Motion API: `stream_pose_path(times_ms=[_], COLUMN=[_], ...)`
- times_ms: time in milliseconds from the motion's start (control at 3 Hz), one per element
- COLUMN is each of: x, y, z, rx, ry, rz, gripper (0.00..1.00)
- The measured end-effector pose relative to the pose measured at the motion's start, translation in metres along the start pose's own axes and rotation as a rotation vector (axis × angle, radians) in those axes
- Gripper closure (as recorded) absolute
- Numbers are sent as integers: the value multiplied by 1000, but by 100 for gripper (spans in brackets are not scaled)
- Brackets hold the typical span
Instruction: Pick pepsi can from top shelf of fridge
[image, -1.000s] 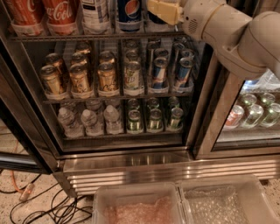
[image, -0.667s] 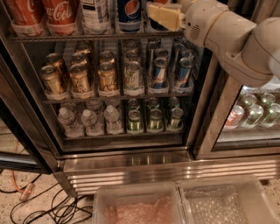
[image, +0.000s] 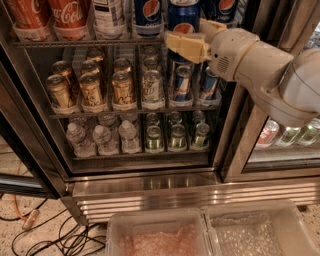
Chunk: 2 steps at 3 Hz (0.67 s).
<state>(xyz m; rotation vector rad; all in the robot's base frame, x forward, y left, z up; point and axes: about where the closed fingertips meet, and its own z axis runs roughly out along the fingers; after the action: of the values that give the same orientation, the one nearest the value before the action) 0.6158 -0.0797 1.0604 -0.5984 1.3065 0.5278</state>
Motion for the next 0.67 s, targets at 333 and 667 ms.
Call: stream_pose_path(times_ms=[333,667], x=[15,19], y=[10,22], z=[-12,-29], rx=[-8,-3], ry=[24,37], rz=[30,45], gripper=[100,100])
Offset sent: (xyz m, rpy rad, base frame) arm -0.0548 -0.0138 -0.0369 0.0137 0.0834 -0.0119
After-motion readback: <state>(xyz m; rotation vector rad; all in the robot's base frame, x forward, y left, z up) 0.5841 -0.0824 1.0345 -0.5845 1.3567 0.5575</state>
